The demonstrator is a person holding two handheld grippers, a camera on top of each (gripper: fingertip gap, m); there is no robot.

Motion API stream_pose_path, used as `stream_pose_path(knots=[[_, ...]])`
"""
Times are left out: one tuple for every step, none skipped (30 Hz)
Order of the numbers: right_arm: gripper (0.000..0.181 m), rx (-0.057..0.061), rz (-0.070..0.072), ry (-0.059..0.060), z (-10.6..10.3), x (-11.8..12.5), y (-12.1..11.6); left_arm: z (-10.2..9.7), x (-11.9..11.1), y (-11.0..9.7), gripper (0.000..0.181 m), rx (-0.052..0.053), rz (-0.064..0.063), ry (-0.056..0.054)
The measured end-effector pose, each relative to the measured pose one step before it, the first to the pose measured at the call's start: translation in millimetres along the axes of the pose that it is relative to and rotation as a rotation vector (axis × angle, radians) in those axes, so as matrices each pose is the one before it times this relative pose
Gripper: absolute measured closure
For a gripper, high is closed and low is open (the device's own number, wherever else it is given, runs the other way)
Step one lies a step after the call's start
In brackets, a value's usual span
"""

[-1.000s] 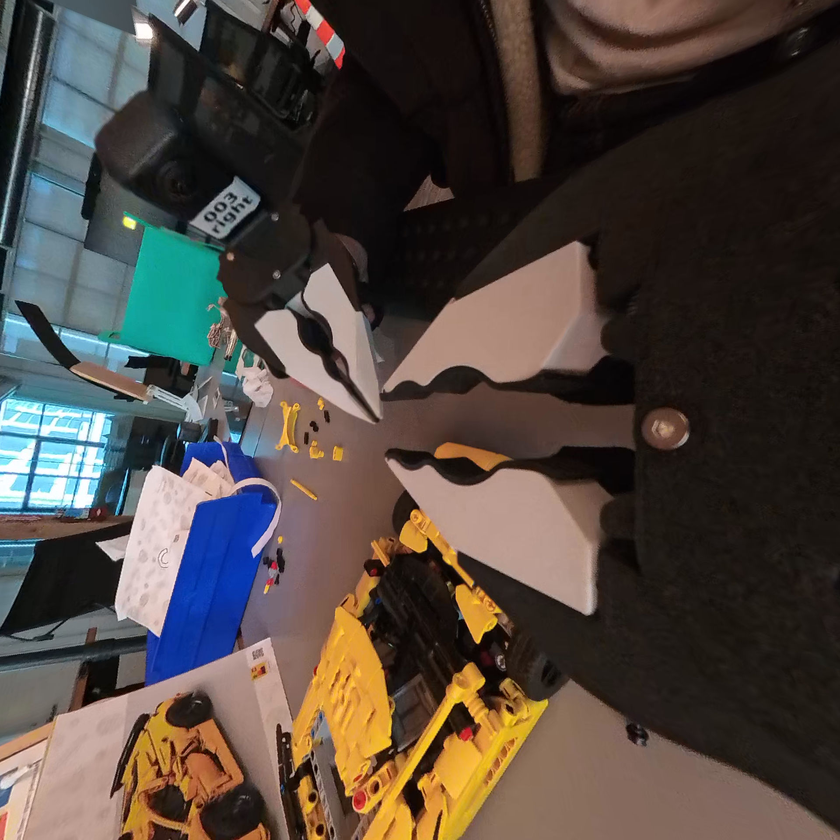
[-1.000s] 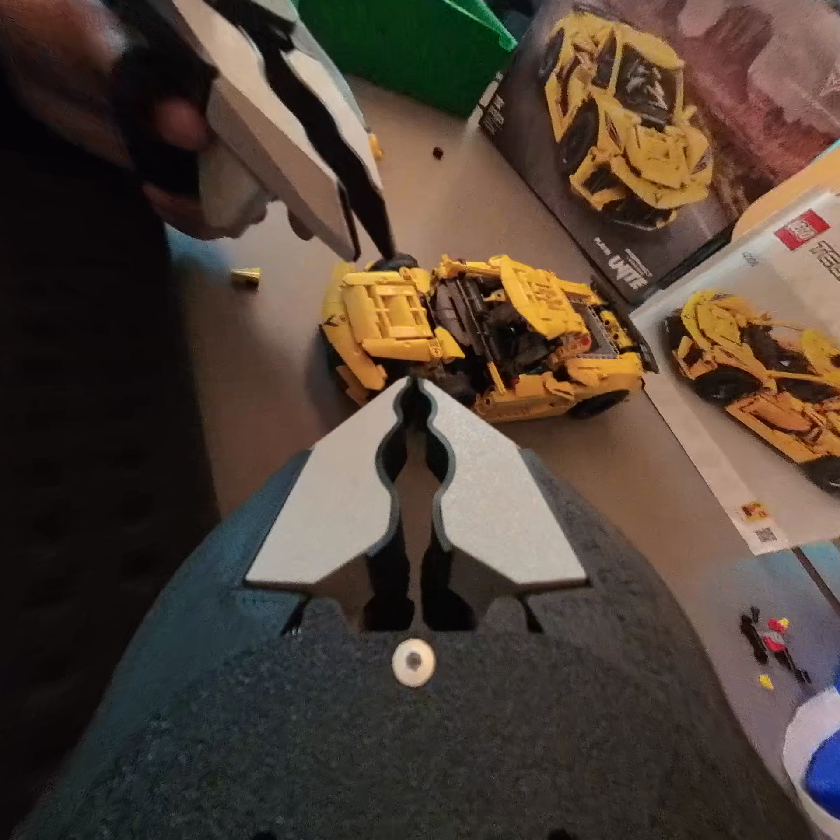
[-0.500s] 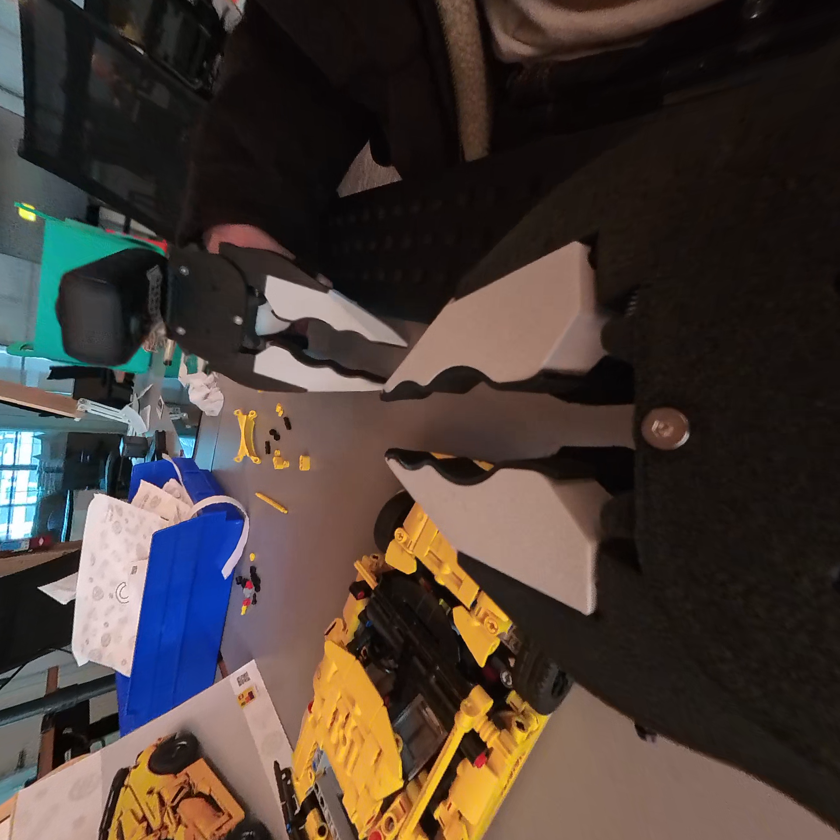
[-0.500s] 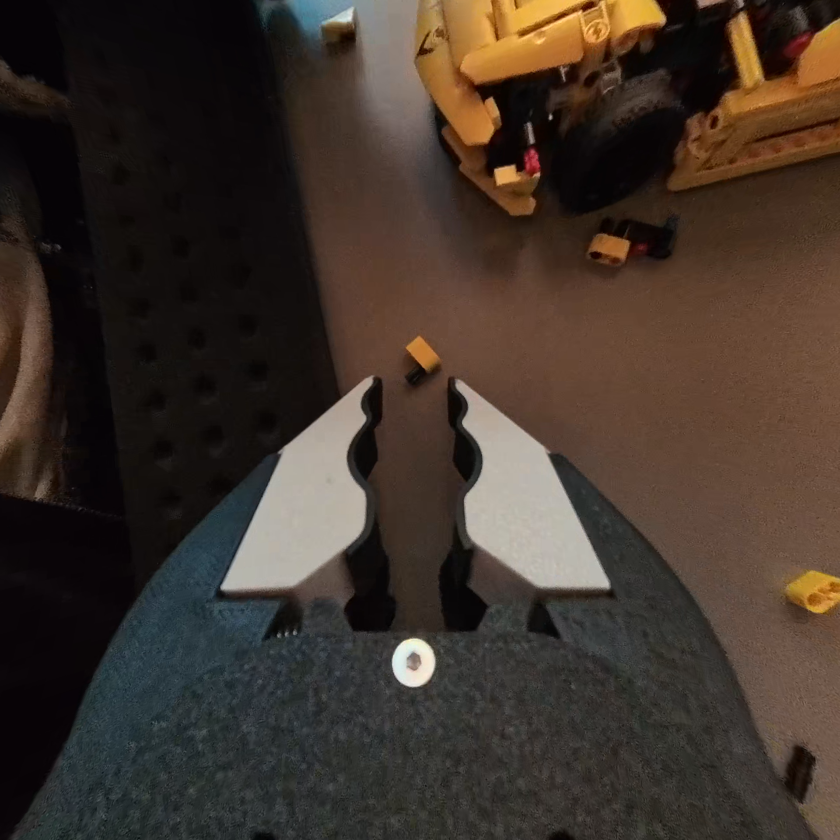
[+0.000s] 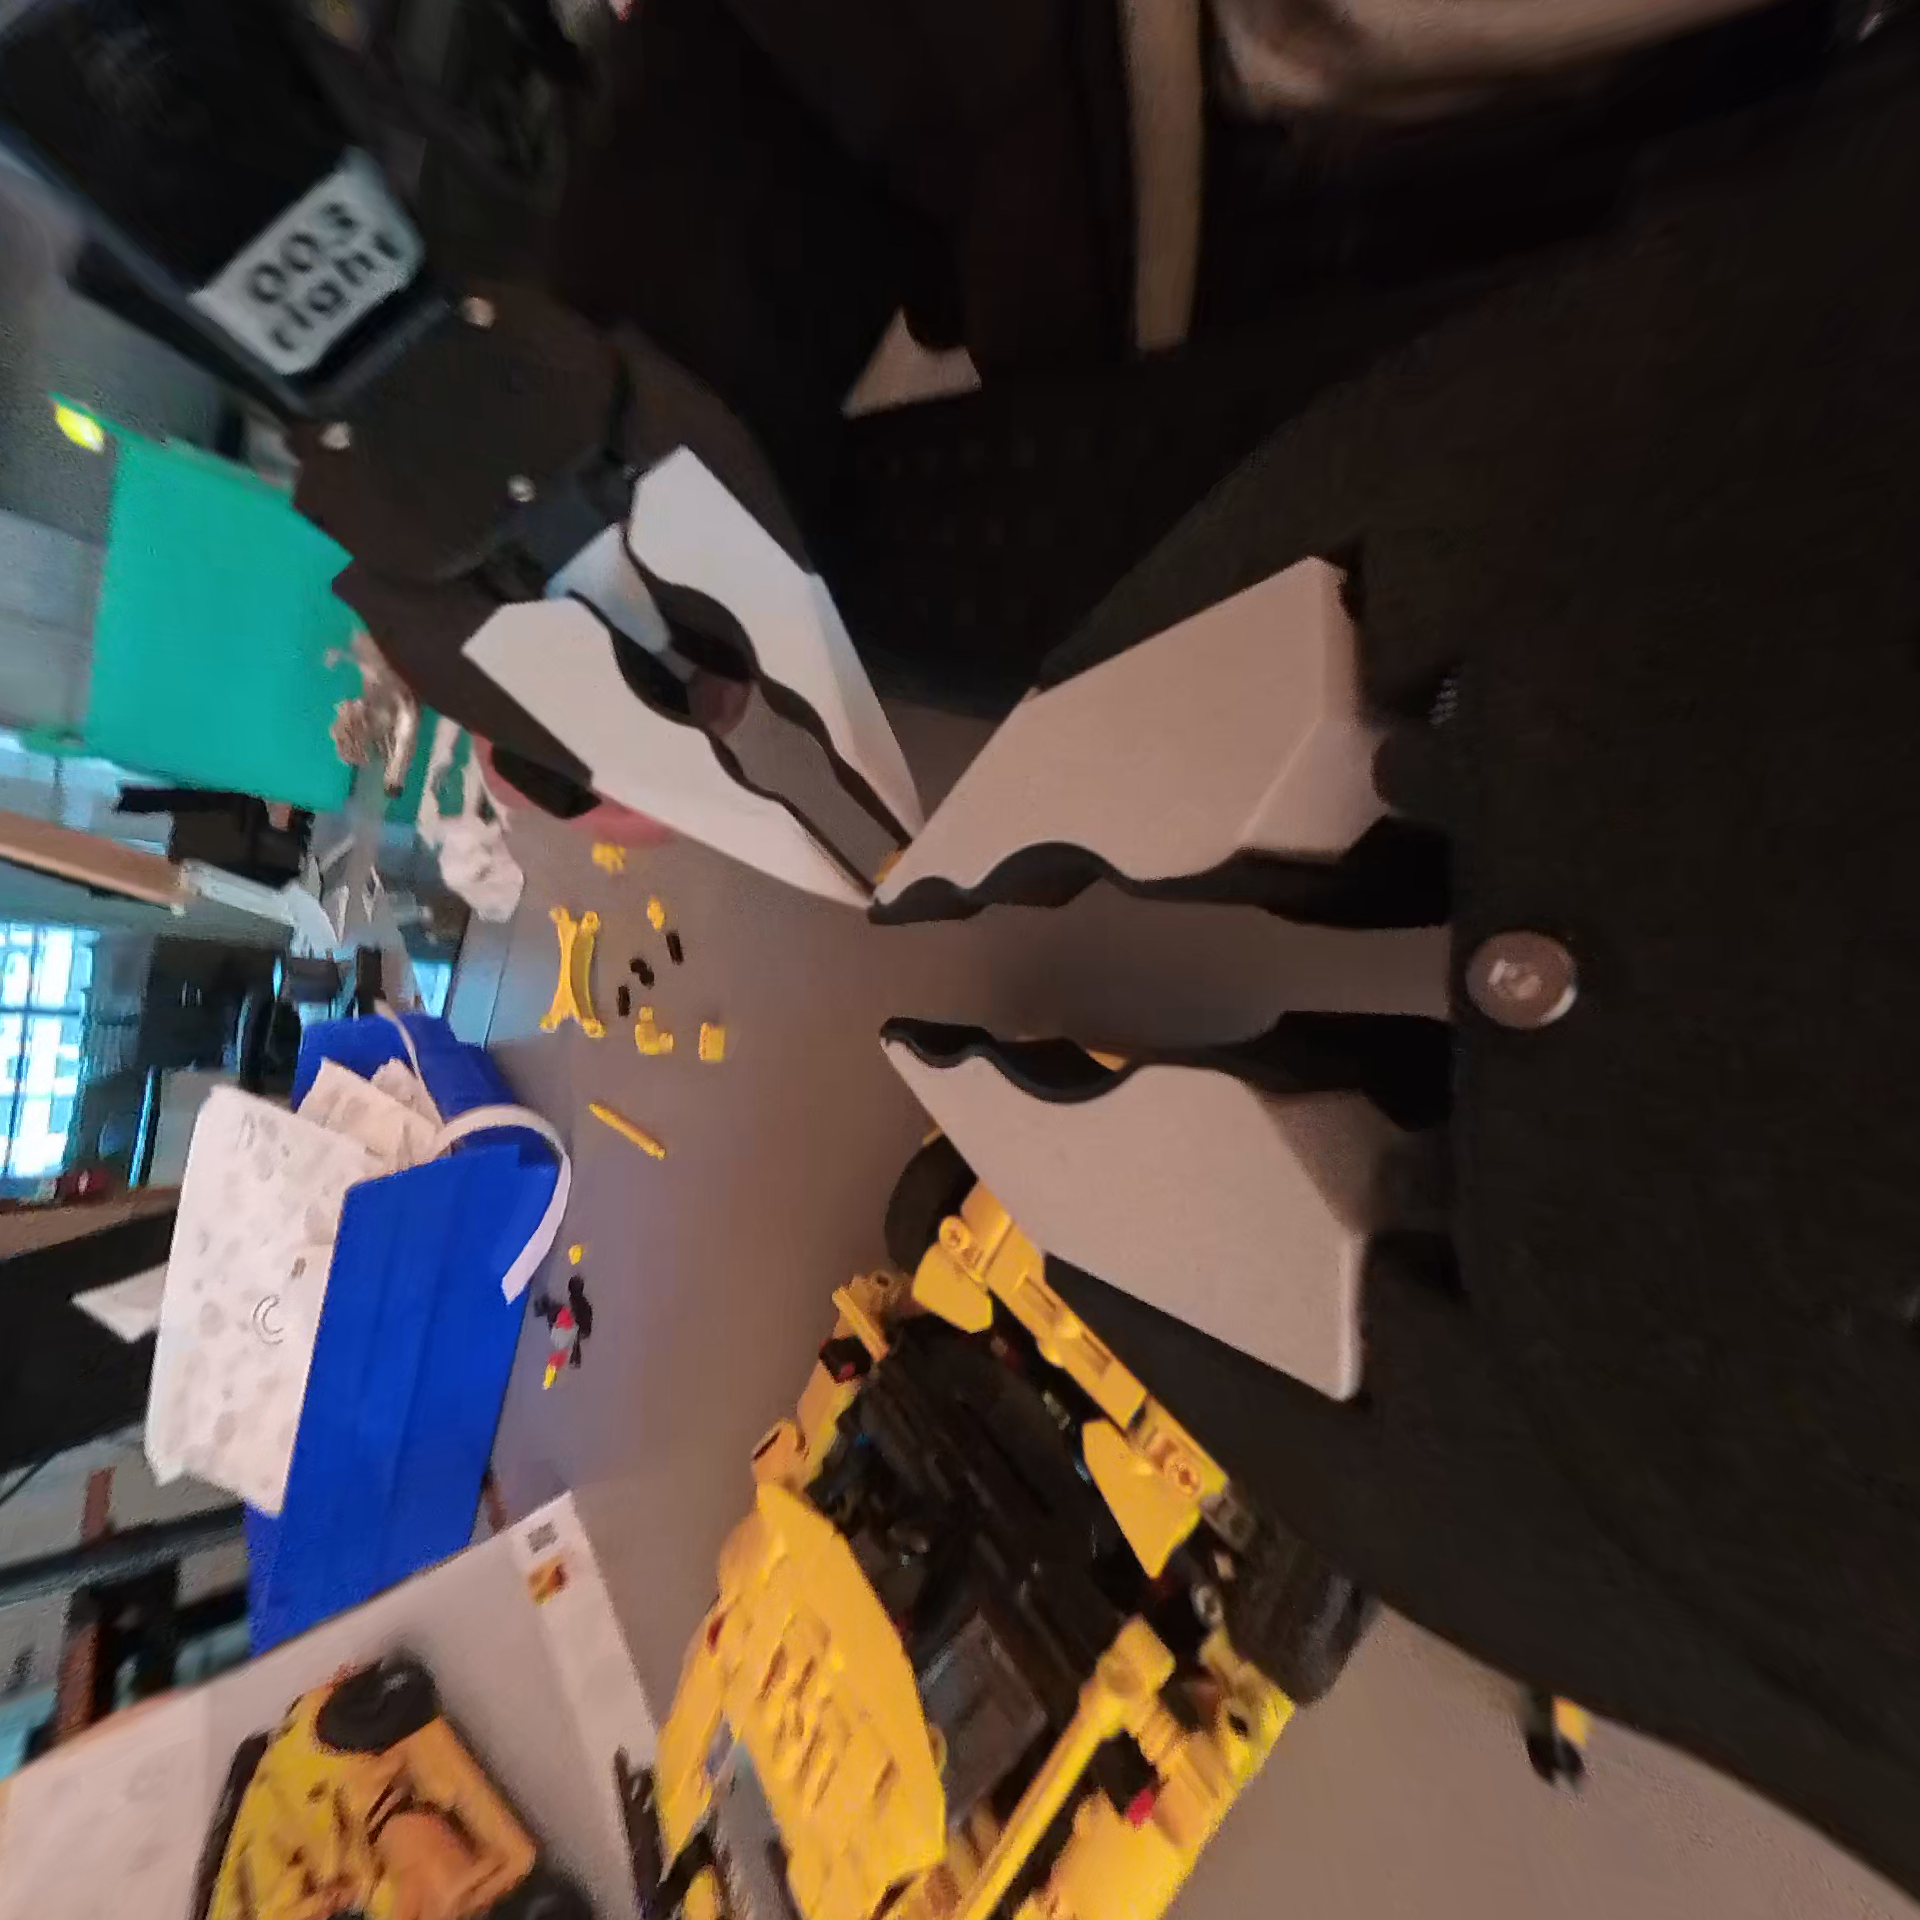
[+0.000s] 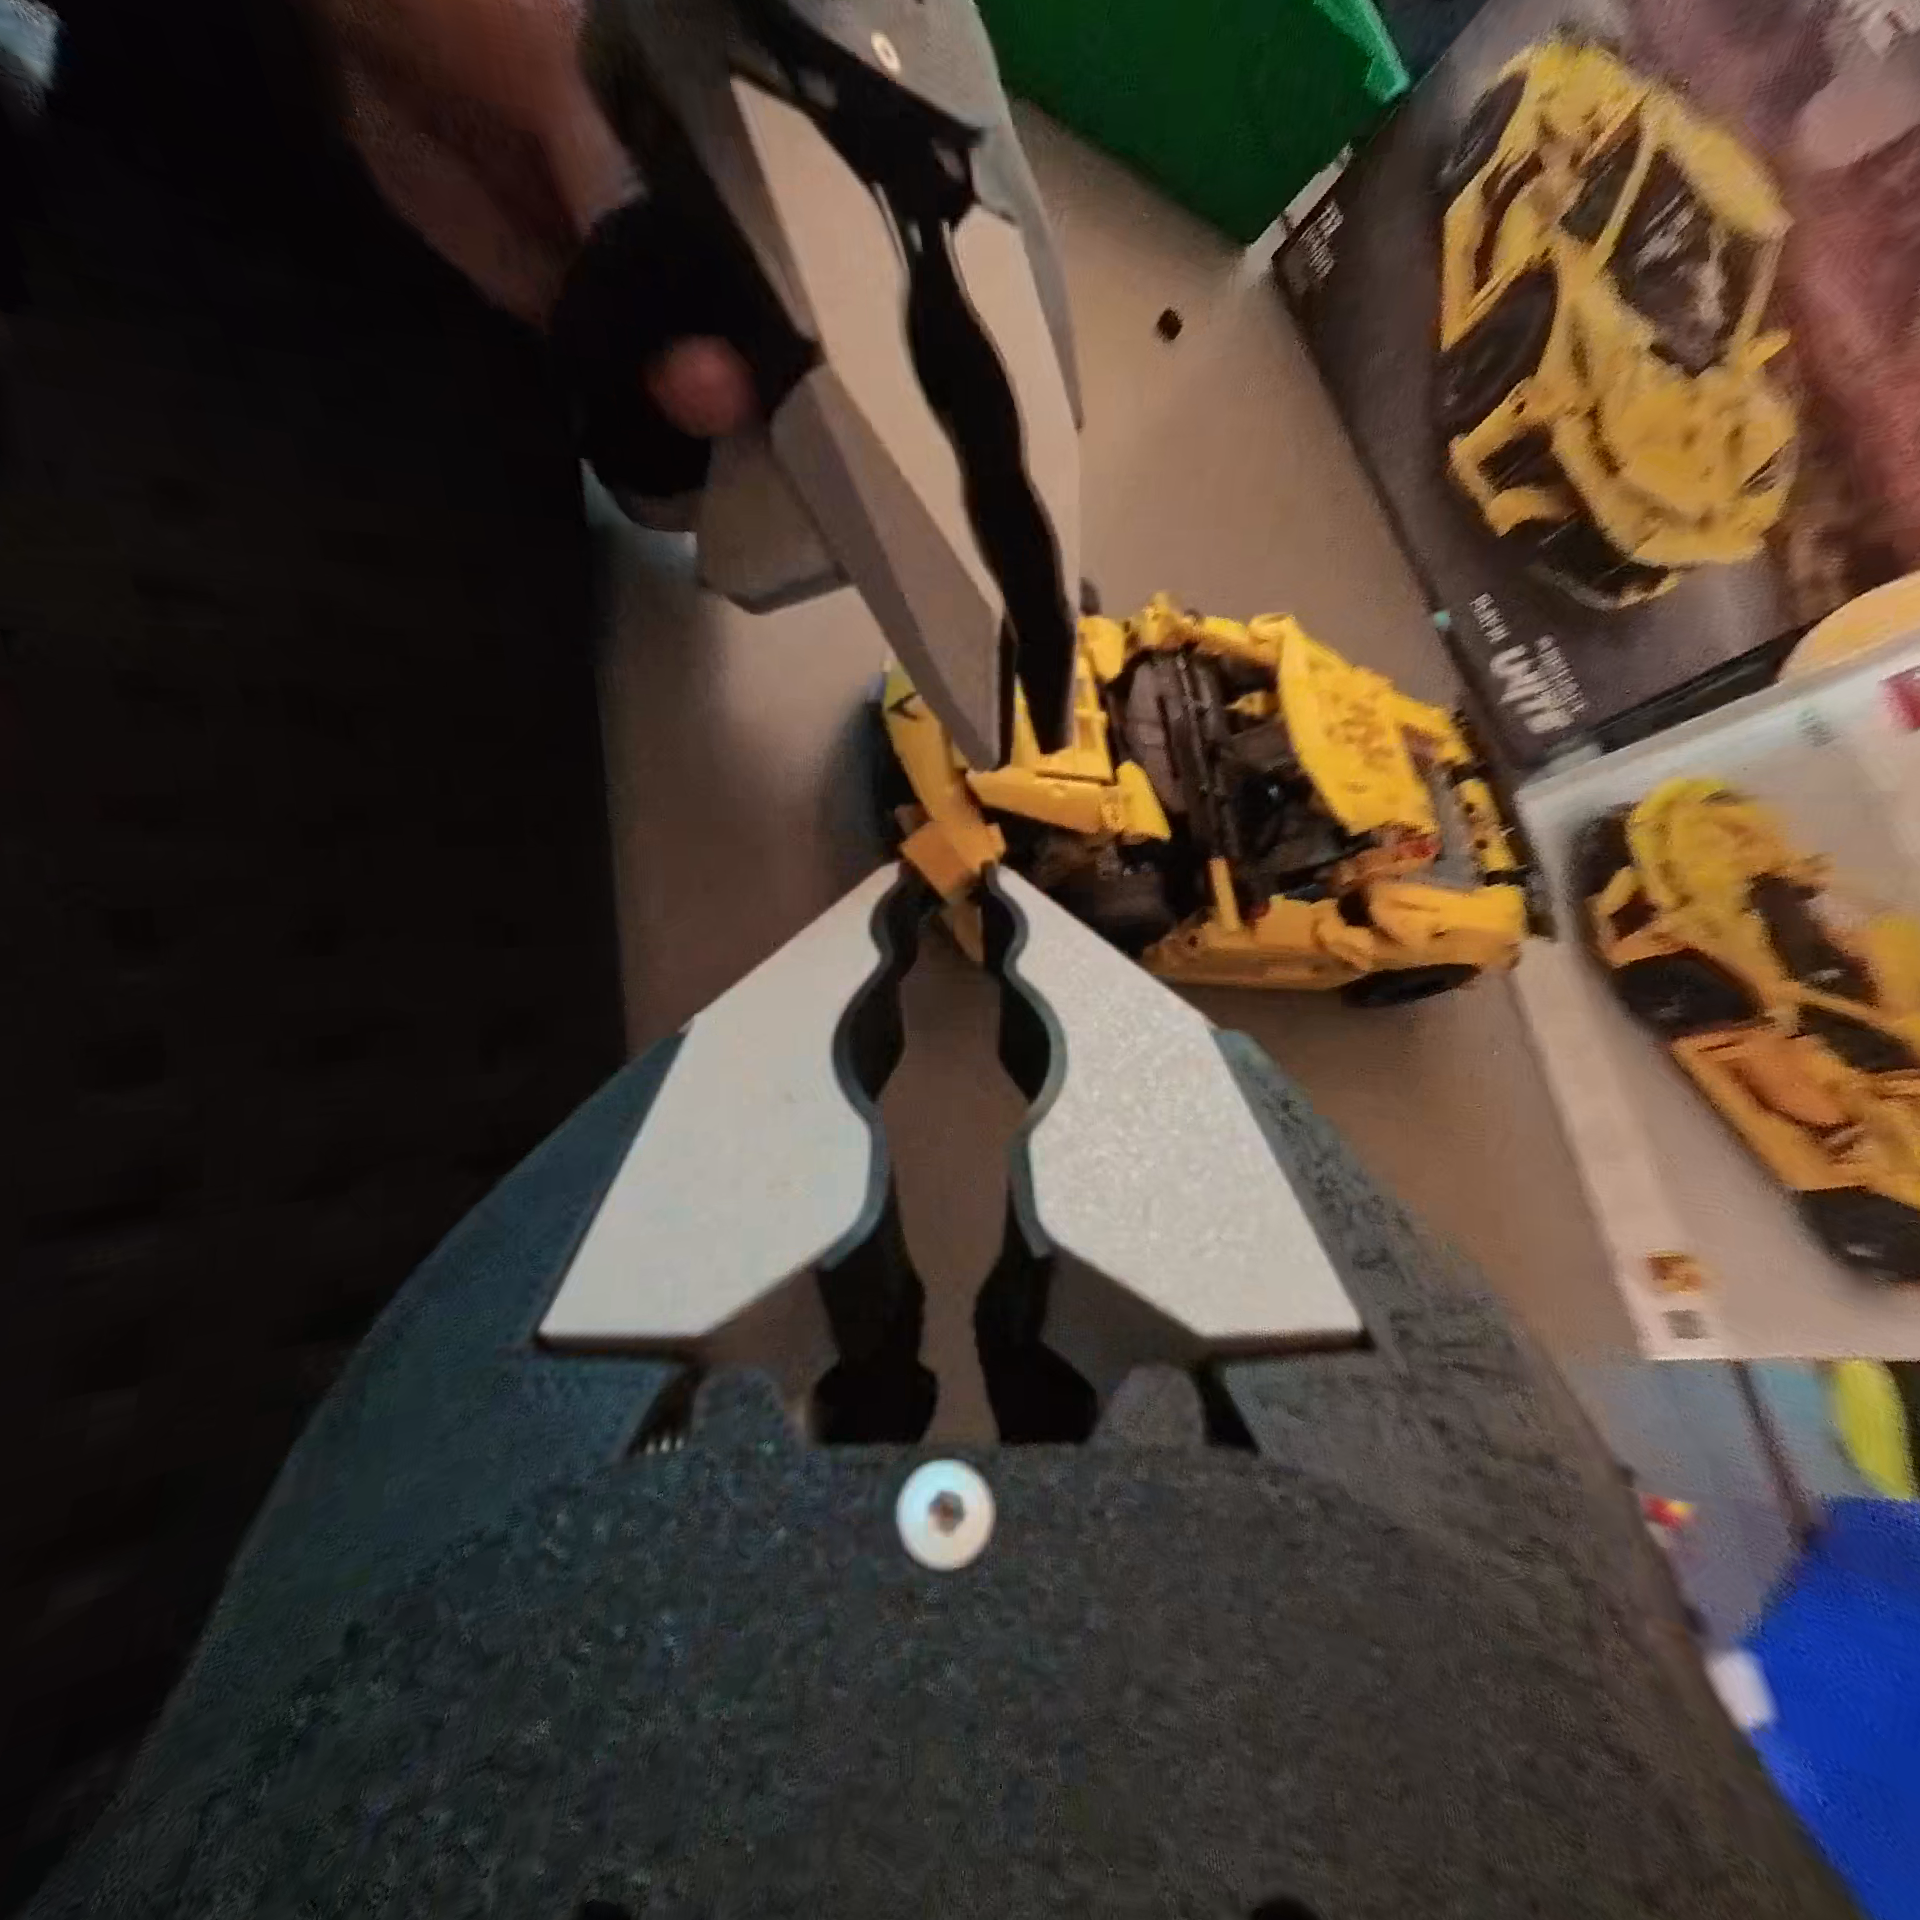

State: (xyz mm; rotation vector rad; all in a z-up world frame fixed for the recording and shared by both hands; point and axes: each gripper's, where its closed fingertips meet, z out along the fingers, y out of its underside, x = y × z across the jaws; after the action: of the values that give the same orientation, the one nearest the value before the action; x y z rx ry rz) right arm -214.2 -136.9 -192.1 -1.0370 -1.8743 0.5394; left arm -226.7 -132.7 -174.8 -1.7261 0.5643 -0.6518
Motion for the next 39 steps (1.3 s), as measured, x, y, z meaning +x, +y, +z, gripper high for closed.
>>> stream_pose_path(knots=[[0.171, 0.0008, -0.0428, 0.0486, -0.32, 3.90, -4.10, -0.79, 1.13, -1.03, 0.162, 0.0028, -0.0298, 0.0305], [0.171, 0.0110, -0.0319, 0.0370, 0.15, 3.33, -4.02, 0.06, 1.45, 0.06, 0.162, -0.0018, -0.0194, 0.0256], [0.171, 0.0180, -0.0305, 0.0082, 0.65, -0.38, -3.89, 0.34, 3.65, -0.78, 0.162, -0.0025, -0.0195, 0.0388], [0.171, 0.0070, -0.0237, 0.0294, 0.58, 2.82, -1.94, 0.03, 5.81, -3.38, 0.159, 0.0048, -0.0326, 0.0561], [0.171, 0.0101, -0.0271, 0.0317, 0.13, 2.62, -2.10, -0.43, 4.95, -5.26, 0.157, 0.0116, -0.0462, 0.0532], [0.170, 0.0194, -0.0335, 0.0227, 0.43, 1.27, -3.32, -0.09, 1.71, -3.36, 0.157, 0.0038, -0.0465, 0.0329], [0.171, 0.0112, -0.0343, 0.0243, -0.01, 1.49, -2.40, 0.64, -1.10, 0.74, 0.157, -0.0135, -0.0331, 0.0170], [0.171, 0.0007, -0.0241, 0.0222, 0.20, 1.53, -1.07, 0.84, -1.85, 3.10, 0.158, -0.0231, -0.0227, 0.0107], [0.171, -0.0017, -0.0207, 0.0011, 0.03, -1.29, -1.19, 0.51, 0.05, 2.70, 0.161, -0.0162, -0.0219, 0.0155], [0.171, -0.0049, -0.0147, 0.0031, 0.32, -0.05, -0.86, 0.00, 1.18, 1.40, 0.173, -0.0030, -0.0149, 0.0137], [0.171, -0.0044, -0.0087, -0.0012, 0.21, -0.84, -0.94, -0.49, 0.06, 0.43, 0.174, 0.0013, -0.0029, 0.0014], [0.171, -0.0001, 0.0005, 0.0022, 0.62, 0.42, -0.88, -0.89, 0.31, 0.02, 0.174, -0.0006, 0.0051, -0.0003], [0.170, 0.0104, 0.0114, 0.0113, -0.12, 1.11, -2.17, -1.11, 1.19, -1.13, 0.174, 0.0045, 0.0038, 0.0032], [0.170, 0.0210, 0.0286, 0.0201, -0.95, 1.67, -3.06, -1.47, 2.20, -2.07, 0.174, 0.0105, -0.0062, 0.0132], [0.170, 0.0311, 0.0460, 0.0294, -1.53, 2.32, -3.72, -1.77, 2.75, -3.11, 0.174, 0.0154, -0.0257, 0.0247], [0.170, 0.0305, 0.0700, 0.0234, -1.26, 2.86, -3.41, -1.96, 2.88, -3.69, 0.174, 0.0192, -0.0429, 0.0329], [0.169, 0.0151, 0.1036, -0.0206, -0.43, 0.33, -1.84, -2.45, 1.39, -3.67, 0.175, 0.0237, -0.0406, 0.0266], [0.158, -0.0083, 0.1271, -0.0463, 1.68, -0.75, 1.82, -3.51, -0.42, -4.56, 0.174, 0.0346, -0.0284, 0.0141], [0.146, -0.0149, 0.1211, -0.0549, 2.79, -1.05, 2.80, -3.85, 0.75, -5.43, 0.174, 0.0387, -0.0247, 0.0183], [0.141, -0.0105, 0.0964, -0.0409, 2.19, -0.55, 1.21, -3.07, 0.76, -3.68, 0.174, 0.0259, -0.0203, 0.0145], [0.143, -0.0016, 0.0652, -0.0260, 1.24, -0.76, -0.47, -1.65, -2.15, -0.59, 0.174, 0.0072, -0.0059, -0.0087], [0.151, -0.0031, 0.0351, -0.0078, 0.69, -0.13, -0.58, -0.43, -2.76, 1.82, 0.174, -0.0099, 0.0111, -0.0181], [0.160, 0.0048, 0.0065, 0.0056, -0.09, 0.64, -1.65, 0.42, -0.20, 1.95, 0.174, -0.0132, 0.0243, -0.0108], [0.166, 0.0029, 0.0034, 0.0224, -0.17, 2.68, -0.87, 1.07, 1.52, 1.17, 0.174, -0.0091, 0.0341, -0.0058], [0.167, -0.0030, 0.0040, 0.0022, 0.40, -0.01, 0.02, 1.52, 1.31, 2.24, 0.174, -0.0157, 0.0394, -0.0092], [0.167, -0.0122, 0.0073, -0.0127, 1.27, -2.08, 1.93, 2.09, -0.09, 3.86, 0.174, -0.0259, 0.0391, -0.0167], [0.169, -0.0254, 0.0038, -0.0133, 1.76, -2.07, 4.60, 1.52, 0.12, 2.35, 0.174, -0.0158, 0.0331, -0.0147], [0.172, -0.0134, 0.0015, -0.0127, 1.43, -1.59, 3.01, 1.10, 1.73, 0.82, 0.174, -0.0060, 0.0252, -0.0020], [0.176, 0.0007, 0.0042, -0.0129, -0.01, -1.84, 0.72, 0.94, 1.26, 1.09, 0.174, -0.0081, 0.0279, -0.0055], [0.178, -0.0022, 0.0048, -0.0084, -0.08, -0.37, 0.79, 0.52, 0.04, 0.81, 0.174, -0.0074, 0.0431, -0.0185], [0.178, -0.0037, 0.0051, -0.0112, -0.22, 0.26, 0.31, 0.35, 0.40, 0.49, 0.174, -0.0084, 0.0511, -0.0224], [0.178, 0.0032, 0.0010, -0.0081, -1.22, -0.12, -0.59, 0.13, 0.69, -0.67, 0.174, -0.0025, 0.0516, -0.0242], [0.178, 0.0009, -0.0001, -0.0112, -0.54, -0.78, -0.64, -0.23, 1.16, -1.13, 0.174, -0.0007, 0.0466, -0.0212], [0.178, -0.0056, -0.0076, -0.0070, -0.45, -0.67, -0.31, -0.18, 1.15, -0.96, 0.175, -0.0014, 0.0375, -0.0185], [0.178, -0.0181, -0.0158, 0.0047, 0.37, 0.33, 0.98, -0.01, 0.30, -0.45, 0.175, -0.0018, 0.0277, -0.0206], [0.178, -0.0168, -0.0189, 0.0062, 0.25, 0.46, 1.31, 0.33, 0.00, 0.28, 0.175, -0.0028, 0.0176, -0.0164], [0.178, -0.0098, 0.0038, -0.0061, -0.21, -0.28, 0.43, -0.03, 0.22, -0.43, 0.175, 0.0019, 0.0057, -0.0068], [0.179, 0.0067, -0.0016, -0.0019, -1.44, 0.34, -2.22, -0.24, 0.45, -1.72, 0.176, 0.0090, 0.0016, -0.0030], [0.179, -0.0195, -0.0072, 0.0072, 0.08, 0.70, 2.57, -1.67, -1.30, -5.21, 0.176, 0.0317, -0.0015, -0.0117]])
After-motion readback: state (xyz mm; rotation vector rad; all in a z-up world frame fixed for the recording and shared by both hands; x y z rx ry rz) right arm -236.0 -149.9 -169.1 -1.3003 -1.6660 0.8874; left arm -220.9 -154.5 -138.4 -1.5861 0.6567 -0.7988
